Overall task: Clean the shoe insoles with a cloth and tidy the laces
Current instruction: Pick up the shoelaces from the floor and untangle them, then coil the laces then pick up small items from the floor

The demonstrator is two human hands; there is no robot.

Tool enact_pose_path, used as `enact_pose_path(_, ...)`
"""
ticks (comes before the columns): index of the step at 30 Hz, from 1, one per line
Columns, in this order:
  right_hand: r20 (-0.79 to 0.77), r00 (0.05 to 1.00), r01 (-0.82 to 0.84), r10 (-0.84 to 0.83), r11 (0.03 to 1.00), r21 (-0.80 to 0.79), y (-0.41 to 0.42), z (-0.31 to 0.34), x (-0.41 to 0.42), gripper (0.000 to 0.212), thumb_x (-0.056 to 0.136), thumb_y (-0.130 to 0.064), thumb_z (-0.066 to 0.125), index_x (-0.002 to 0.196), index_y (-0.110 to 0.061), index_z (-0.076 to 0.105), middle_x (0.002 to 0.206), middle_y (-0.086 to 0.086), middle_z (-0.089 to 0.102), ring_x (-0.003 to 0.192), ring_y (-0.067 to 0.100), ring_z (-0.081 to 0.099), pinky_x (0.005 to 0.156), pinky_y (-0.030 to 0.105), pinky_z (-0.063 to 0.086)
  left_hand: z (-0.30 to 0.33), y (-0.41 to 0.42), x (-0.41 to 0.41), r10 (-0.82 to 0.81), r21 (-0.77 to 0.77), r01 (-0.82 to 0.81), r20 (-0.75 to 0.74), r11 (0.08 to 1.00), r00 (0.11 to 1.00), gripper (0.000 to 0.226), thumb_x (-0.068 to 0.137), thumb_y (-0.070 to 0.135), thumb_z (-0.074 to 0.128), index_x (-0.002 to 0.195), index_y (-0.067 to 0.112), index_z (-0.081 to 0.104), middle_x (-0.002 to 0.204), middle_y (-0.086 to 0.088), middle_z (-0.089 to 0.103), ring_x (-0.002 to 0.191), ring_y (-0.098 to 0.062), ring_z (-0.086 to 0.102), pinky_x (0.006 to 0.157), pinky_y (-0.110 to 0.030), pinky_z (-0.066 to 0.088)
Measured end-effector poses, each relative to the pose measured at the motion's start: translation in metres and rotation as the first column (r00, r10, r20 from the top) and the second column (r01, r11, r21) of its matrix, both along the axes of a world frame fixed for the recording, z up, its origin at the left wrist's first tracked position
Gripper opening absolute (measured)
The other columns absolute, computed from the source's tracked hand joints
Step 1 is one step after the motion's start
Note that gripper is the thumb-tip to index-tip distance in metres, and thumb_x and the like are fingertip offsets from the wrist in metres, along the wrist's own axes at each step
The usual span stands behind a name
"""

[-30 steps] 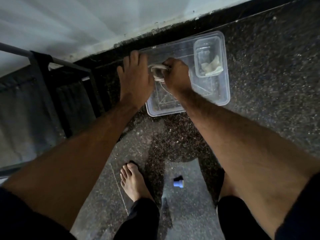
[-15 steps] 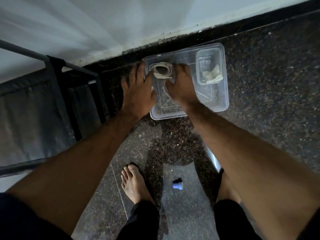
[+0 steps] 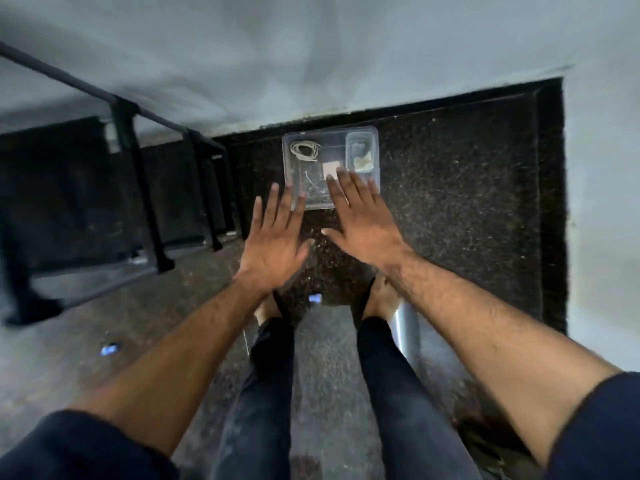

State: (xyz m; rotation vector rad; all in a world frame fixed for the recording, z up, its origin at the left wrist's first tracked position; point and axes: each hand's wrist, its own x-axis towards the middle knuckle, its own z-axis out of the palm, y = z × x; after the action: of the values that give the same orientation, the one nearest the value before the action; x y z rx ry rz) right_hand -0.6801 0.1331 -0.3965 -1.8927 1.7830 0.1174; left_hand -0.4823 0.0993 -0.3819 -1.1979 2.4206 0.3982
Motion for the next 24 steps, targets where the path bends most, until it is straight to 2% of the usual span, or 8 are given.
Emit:
enact_pose_path(4, -0.077, 0.99, -0.115, 0.114, 0.993, -0.003, 0.021, 0.123, -0.012, 0.096, 0.093, -0.068, 0.046, 0.163, -0.009, 0.013, 0.169, 0.017, 0.015, 0.157, 0.036, 0.013, 0.127, 0.056, 0.011, 0.127, 0.04, -0.005, 0.054, 0.002, -0.054, 0.023, 0.999, 0.998, 0.084, 0.098, 0.055, 0.041, 0.16, 0.009, 0.009, 0.167, -0.019, 0.0, 0.154, -0.038, 0.0, 0.123, -0.058, 0.01)
enact_pose_path(7, -0.087, 0.976, -0.202, 0.2, 0.979, -0.022, 0.039, 0.205, -0.012, 0.095, 0.094, -0.068, 0.045, 0.163, -0.01, 0.015, 0.169, 0.016, 0.016, 0.157, 0.034, 0.016, 0.126, 0.058, 0.015, 0.213, 0.068, 0.001, 0.094, -0.021, -0.095, -0.023, 0.995, 0.995, 0.081, 0.098, 0.053, 0.041, 0.159, 0.008, 0.012, 0.167, -0.019, 0.003, 0.154, -0.038, 0.001, 0.122, -0.058, 0.013)
enact_pose_path(11, -0.094, 0.947, -0.313, 0.308, 0.948, -0.05, 0.058, 0.296, 0.006, 0.096, 0.094, -0.069, 0.045, 0.163, -0.012, 0.011, 0.171, 0.014, 0.012, 0.158, 0.032, 0.013, 0.126, 0.058, 0.015, 0.309, 0.104, 0.024, 0.23, -0.059, -0.234, -0.077, 0.97, 0.97, 0.082, 0.098, 0.052, 0.044, 0.16, 0.01, 0.012, 0.168, -0.017, 0.001, 0.155, -0.035, -0.001, 0.123, -0.057, 0.012)
enact_pose_path(16, -0.071, 0.913, -0.407, 0.402, 0.91, -0.081, 0.072, 0.371, 0.061, 0.094, 0.094, -0.065, 0.049, 0.164, -0.015, 0.009, 0.172, 0.01, 0.006, 0.159, 0.03, 0.007, 0.127, 0.057, 0.009, 0.377, 0.143, 0.083, 0.397, -0.069, -0.411, -0.154, 0.909, 0.905, 0.08, 0.098, 0.051, 0.045, 0.16, 0.013, 0.012, 0.168, -0.013, 0.002, 0.155, -0.033, -0.002, 0.124, -0.057, 0.009)
enact_pose_path(21, -0.066, 0.853, -0.521, 0.517, 0.846, -0.11, 0.092, 0.408, 0.154, 0.09, 0.097, -0.064, 0.045, 0.164, -0.015, 0.01, 0.172, 0.011, 0.007, 0.159, 0.031, 0.007, 0.128, 0.056, 0.006, 0.408, 0.194, 0.16, 0.508, -0.105, -0.532, -0.192, 0.84, 0.84, 0.078, 0.097, 0.048, 0.048, 0.159, 0.011, 0.019, 0.168, -0.014, 0.005, 0.155, -0.035, 0.0, 0.123, -0.059, 0.01)
enact_pose_path(24, -0.06, 0.804, -0.594, 0.591, 0.794, -0.13, 0.106, 0.429, 0.224, 0.088, 0.098, -0.063, 0.045, 0.164, -0.016, 0.009, 0.172, 0.01, 0.007, 0.159, 0.029, 0.005, 0.128, 0.055, 0.004, 0.424, 0.235, 0.22, 0.614, -0.099, -0.643, -0.218, 0.759, 0.758, 0.075, 0.097, 0.051, 0.039, 0.159, 0.011, 0.02, 0.168, -0.014, 0.006, 0.155, -0.034, 0.001, 0.123, -0.059, 0.01)
